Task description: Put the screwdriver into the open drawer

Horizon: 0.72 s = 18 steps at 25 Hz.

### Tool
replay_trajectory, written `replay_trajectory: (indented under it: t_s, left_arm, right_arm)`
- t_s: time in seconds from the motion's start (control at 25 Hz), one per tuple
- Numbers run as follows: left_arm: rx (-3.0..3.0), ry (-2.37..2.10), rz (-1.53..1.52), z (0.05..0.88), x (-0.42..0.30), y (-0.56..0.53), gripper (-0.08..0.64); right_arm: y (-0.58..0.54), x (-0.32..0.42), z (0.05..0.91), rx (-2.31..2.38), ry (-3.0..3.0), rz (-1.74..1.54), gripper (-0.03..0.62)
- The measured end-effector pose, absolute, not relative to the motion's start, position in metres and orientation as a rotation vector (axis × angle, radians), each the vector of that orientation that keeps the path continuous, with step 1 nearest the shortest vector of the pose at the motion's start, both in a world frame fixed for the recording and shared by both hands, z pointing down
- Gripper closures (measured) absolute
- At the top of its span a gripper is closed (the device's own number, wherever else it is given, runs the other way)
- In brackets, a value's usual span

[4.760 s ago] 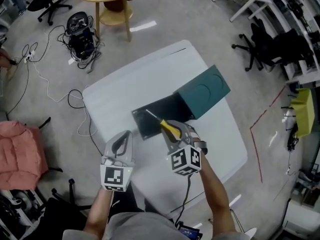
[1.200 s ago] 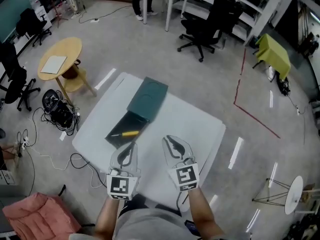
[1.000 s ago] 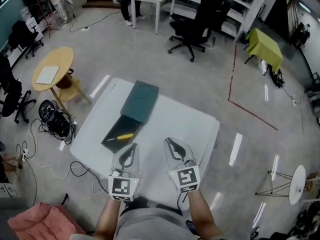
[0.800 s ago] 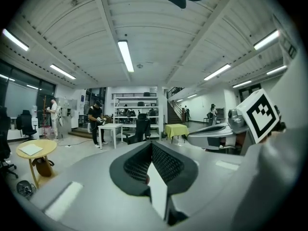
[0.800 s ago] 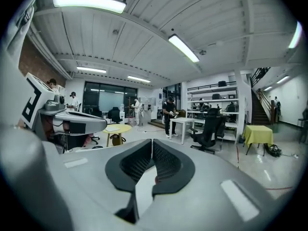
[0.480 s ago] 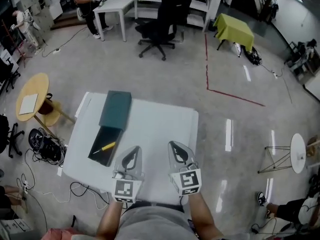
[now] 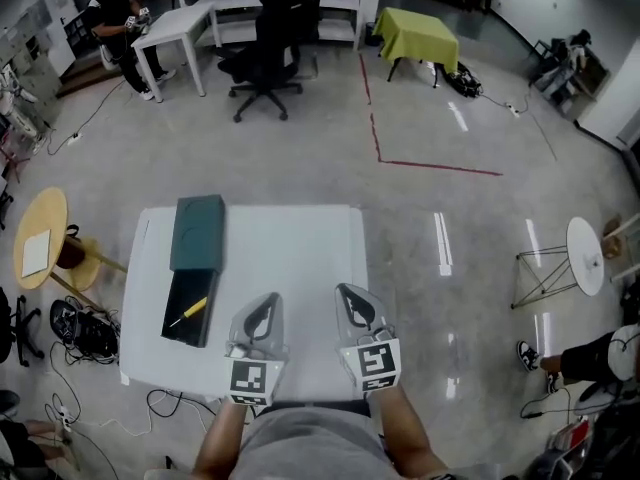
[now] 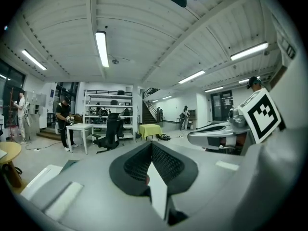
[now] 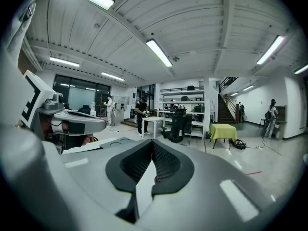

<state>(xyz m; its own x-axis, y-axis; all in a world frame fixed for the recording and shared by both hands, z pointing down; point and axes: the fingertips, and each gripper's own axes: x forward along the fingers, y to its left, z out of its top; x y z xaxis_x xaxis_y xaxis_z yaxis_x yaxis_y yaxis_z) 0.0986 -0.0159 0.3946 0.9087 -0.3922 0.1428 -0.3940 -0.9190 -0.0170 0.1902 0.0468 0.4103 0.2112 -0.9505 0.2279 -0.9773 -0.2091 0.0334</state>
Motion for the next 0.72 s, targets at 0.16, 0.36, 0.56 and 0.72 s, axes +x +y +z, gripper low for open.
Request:
replay_trajectory:
  t_s: [0.16,0.36,0.56,0.72]
  left_arm:
    - [3.06,-0.585,0.24,0.398,0.11,-0.008,0.549]
    - [3.065,-0.562,0.25,0.4,0.116,-0.004,0.549]
    - [3.063,-0.562,0.257,0.401,0.12,0.0,0.548]
    - [3.058,-0.572,0.258,0.402,0.117,-0.001,0.549]
  right_arm:
    - [0.061,0.2,0.412,2.34,-1.816,0.244,0.589]
    - [0.069,0.207,0.415,2.355,-1.799,0.255,0.589]
    - [0.073,0.208,0.415,2.35,-1.805,0.26,0.589]
    - [0.072,0.206,0.415,2.345,-1.812,0.256,0.589]
